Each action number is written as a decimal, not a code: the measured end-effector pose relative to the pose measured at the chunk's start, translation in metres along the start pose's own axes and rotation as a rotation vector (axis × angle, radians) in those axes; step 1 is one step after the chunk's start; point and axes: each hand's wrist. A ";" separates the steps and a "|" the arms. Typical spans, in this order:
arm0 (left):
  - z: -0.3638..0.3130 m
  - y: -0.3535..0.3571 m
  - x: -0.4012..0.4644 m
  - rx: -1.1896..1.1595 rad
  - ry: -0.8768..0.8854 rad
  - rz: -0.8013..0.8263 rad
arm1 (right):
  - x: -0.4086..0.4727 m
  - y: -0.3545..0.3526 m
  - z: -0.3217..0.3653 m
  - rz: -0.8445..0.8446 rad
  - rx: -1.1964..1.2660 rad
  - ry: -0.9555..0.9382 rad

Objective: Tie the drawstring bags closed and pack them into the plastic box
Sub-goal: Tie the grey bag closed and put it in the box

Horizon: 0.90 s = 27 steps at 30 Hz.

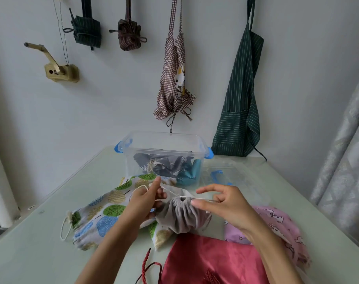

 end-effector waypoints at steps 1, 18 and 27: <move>0.000 0.000 0.000 -0.036 -0.018 0.021 | -0.001 0.003 0.001 0.041 -0.036 -0.007; 0.003 -0.003 0.000 0.452 0.446 -0.029 | 0.004 0.017 -0.006 -0.104 -0.194 -0.082; 0.004 0.000 -0.002 0.440 0.358 0.030 | 0.001 0.017 -0.001 -0.019 -0.188 -0.095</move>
Point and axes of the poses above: each hand's wrist, its own x-axis towards the middle knuckle, its own y-axis out of the palm, z = x × y, and after that the axes turned 2 degrees about -z, right-handed
